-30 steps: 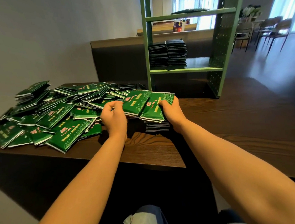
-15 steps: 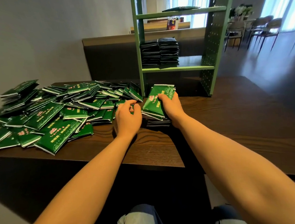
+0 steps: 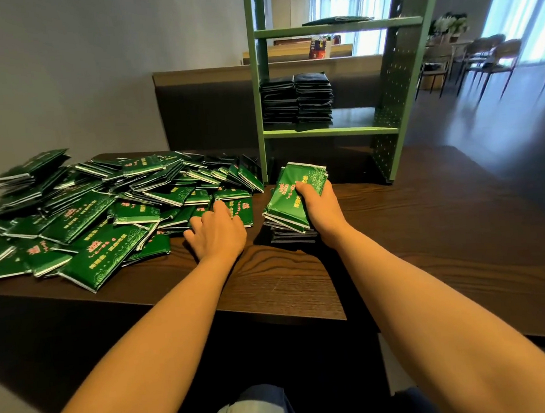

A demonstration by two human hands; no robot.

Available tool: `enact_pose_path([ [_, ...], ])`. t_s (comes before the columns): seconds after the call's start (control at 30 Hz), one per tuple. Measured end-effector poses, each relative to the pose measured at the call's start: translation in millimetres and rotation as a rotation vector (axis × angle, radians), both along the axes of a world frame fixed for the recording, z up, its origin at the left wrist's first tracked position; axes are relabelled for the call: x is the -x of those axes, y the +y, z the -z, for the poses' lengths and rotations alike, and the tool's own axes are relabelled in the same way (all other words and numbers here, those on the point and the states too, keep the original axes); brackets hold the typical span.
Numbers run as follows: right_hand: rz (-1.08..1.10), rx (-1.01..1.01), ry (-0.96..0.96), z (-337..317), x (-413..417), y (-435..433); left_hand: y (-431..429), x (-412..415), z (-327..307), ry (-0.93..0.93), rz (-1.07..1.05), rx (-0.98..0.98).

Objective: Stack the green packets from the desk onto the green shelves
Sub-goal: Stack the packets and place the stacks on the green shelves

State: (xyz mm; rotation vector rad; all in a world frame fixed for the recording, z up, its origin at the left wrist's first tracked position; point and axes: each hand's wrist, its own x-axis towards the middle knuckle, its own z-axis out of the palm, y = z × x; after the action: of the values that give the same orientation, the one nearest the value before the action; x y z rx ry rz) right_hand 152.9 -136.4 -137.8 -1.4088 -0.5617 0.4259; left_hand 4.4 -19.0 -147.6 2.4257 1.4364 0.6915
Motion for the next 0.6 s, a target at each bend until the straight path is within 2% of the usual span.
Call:
enact_pose_path([
  [0.2,0.000,0.010,0.000,0,5,-3,2,4,0,-0.089,0.054,0.049],
  [0.47,-0.013,0.025,0.031,-2,6,-3,4,12,-4,-0.540,0.156,0.124],
  [0.6,-0.028,0.069,0.138,-12,3,-2,2,16,-11,-0.655,0.158,0.146],
])
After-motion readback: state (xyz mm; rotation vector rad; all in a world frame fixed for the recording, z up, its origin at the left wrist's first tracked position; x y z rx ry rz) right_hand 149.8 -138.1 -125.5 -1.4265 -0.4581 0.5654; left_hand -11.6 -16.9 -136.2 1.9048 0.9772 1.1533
